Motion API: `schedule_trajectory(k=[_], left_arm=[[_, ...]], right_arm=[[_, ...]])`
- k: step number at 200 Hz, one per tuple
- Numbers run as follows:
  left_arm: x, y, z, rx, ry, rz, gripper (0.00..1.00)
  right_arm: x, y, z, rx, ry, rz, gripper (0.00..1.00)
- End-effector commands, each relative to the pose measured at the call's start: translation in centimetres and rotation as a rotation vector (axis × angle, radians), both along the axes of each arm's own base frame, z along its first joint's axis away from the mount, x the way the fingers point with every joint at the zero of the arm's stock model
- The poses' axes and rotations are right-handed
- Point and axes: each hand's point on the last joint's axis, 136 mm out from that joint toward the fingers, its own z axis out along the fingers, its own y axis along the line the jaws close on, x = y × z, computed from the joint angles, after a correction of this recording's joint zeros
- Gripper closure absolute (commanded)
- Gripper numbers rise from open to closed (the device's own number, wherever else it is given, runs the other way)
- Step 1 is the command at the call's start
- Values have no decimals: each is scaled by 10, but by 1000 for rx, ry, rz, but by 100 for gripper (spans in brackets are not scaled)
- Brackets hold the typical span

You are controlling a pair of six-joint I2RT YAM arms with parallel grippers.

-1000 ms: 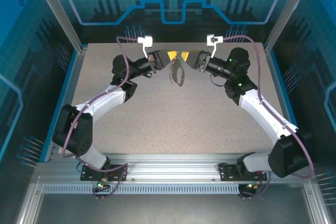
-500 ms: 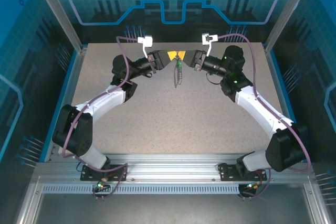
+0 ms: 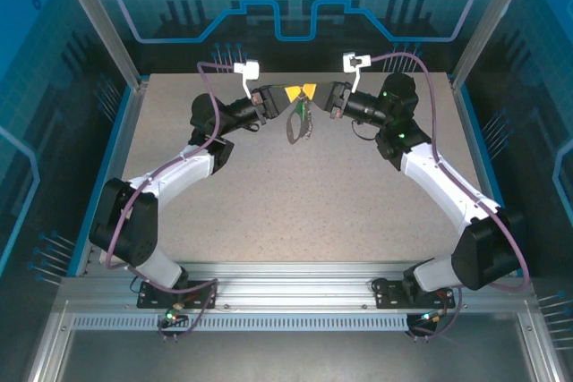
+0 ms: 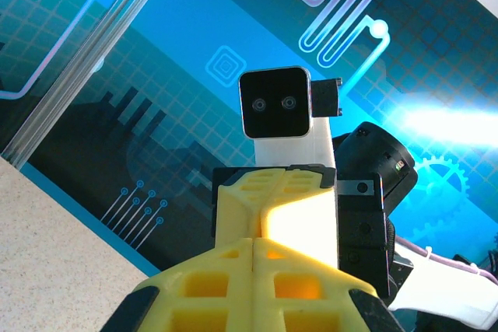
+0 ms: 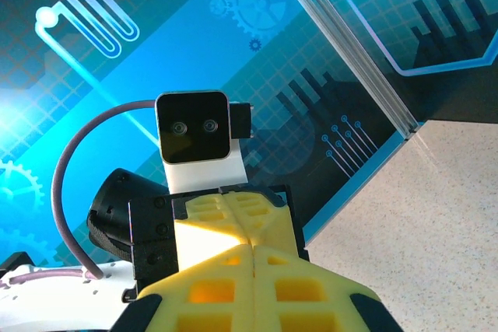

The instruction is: Put the keys on the keyring

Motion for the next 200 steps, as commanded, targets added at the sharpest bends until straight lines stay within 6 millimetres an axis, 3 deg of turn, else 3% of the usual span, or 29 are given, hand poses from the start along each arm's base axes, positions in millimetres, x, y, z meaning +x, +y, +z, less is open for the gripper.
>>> schedule_trajectory(k=[1,29,65,81,109,142,160,200], left_arm=[[-16,2,23,-31,-89,-7,100],[-16,2,23,-31,-91,-7,100],[-17,3,24,-30,-91,-6,100],[-17,3,24,-30,-92,-6,100],[-17,2,24,-30,-91,-7,100],[-19,1,25,-20,-94,-26,100],[-20,2,25,-10,-98,-41,79],[-19,12,25,20,-103,-67,58]], right_arm=[[-13,12,5,-25,-30,82,99],[-14,12,0,-43,-19,89,86],[-14,11,-10,-48,1,81,85],[-14,10,-12,-49,5,75,86],[-14,9,-12,-51,0,75,100],[-13,8,-11,-103,-9,83,100],[-14,5,-9,-156,-27,88,100],[-15,-2,-13,-268,-56,139,100]])
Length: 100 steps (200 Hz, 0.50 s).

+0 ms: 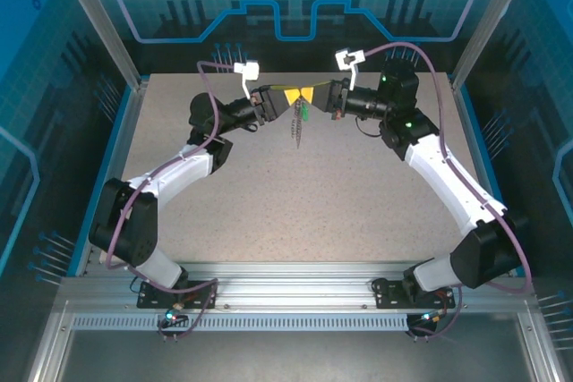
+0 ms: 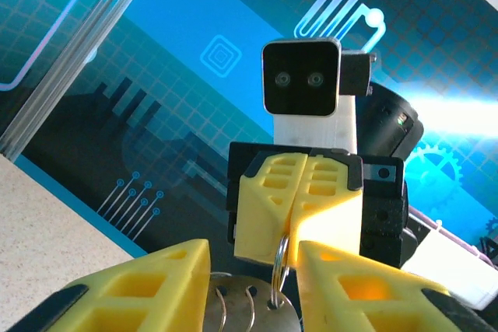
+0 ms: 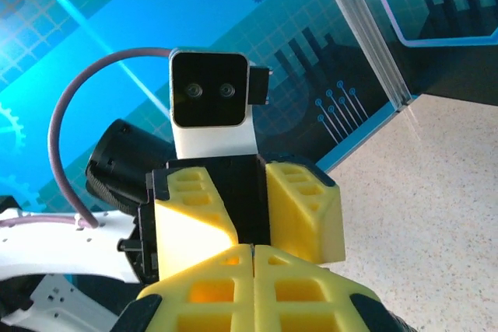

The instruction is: Put the keys on the keyring

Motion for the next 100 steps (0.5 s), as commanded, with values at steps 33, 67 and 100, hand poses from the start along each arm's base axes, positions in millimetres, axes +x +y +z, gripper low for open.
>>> schedule_trajectory(k=[33,67,100], left_arm=[[-14,12,24,42,-96,-67,50],[-15,9,13,101,-86,-117,48],[-19,6,3,143,-78,-161,48]], right_arm=[[-11,-4,-18,-188,-23,107,100],[-14,-5,-20,-227,-31,129,100],[-13,-6,-22,-250,-30,122,100]])
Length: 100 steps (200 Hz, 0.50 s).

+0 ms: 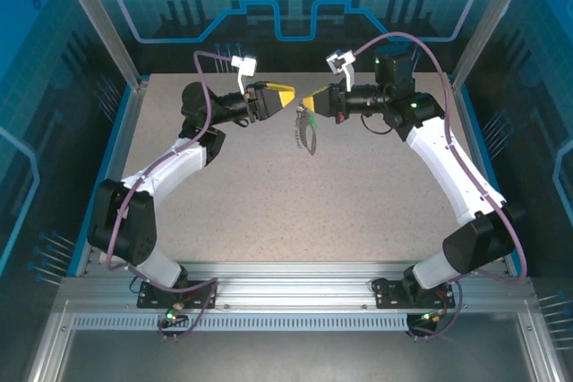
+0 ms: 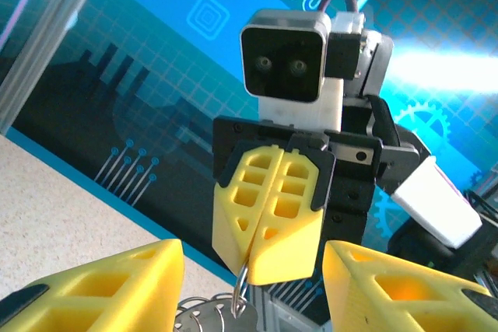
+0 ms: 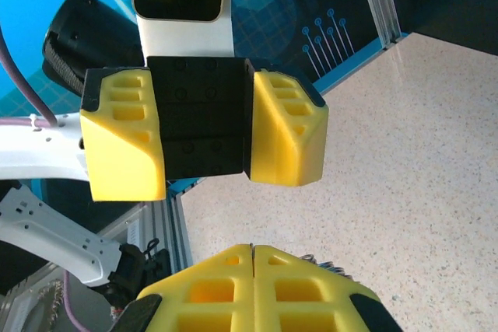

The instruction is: Put the keys on the keyring

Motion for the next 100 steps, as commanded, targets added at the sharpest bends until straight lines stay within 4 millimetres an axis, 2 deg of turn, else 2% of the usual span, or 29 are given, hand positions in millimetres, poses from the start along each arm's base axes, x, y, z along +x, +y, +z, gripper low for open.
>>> schedule_trajectory(k=[1,60,100], left_arm=[[-12,-2,4,45,-55,-62,49],[-19,-6,-6,75,-43,-121,56],[-23,-13,-12,85,-36,-154,58]], right_arm=[[-5,-3,2,-26,-14,24,100],[-2,-3,2,-27,-19,6,100],[-3,1,1,-23,-13,16,100]])
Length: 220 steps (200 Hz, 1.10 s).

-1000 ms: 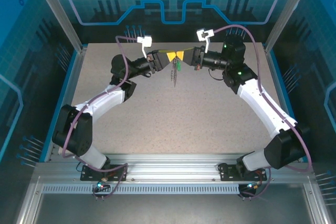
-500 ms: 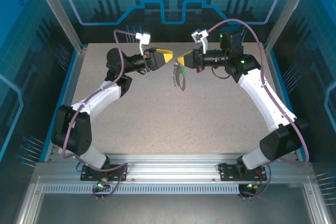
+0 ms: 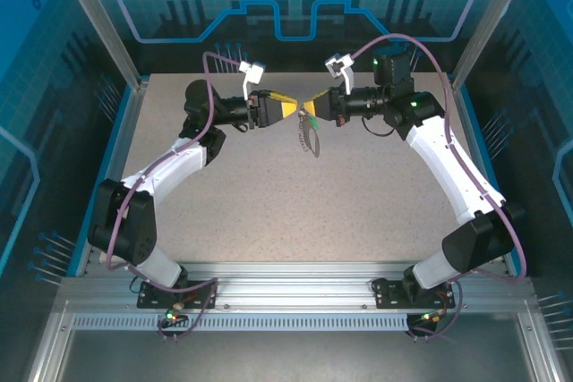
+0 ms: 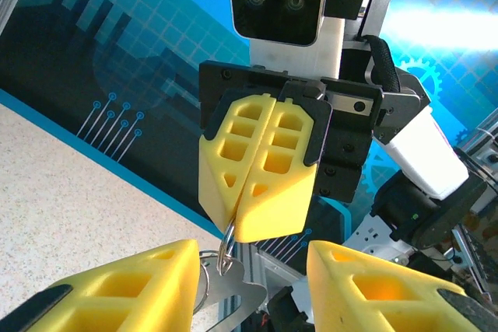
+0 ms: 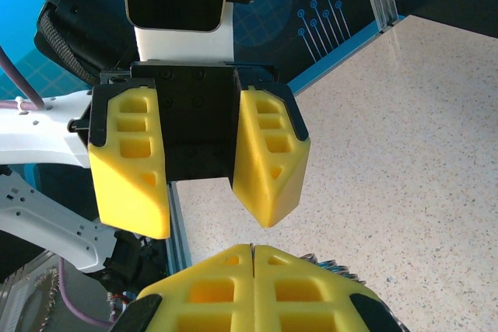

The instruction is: Put the keys on the keyring

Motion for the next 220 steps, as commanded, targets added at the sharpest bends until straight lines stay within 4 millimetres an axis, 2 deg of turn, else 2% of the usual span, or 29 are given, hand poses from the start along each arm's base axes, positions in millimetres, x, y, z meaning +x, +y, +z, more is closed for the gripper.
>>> schedule_trajectory(k=[1,80,182,220], left_arm=[[-8,-7,7,6,-57,-50,58],[-10,-17,3,10,-54,-76,61],[-13,-23,1,8,-61,-89,77],[-13,-25,1,5,-64,-91,88]], right_arm=[[-1,2,10,11,-26,12,100],[-3,6,10,19,-21,28,100],[-1,9,7,26,-13,34,100],[-3,10,6,31,-7,43,100]])
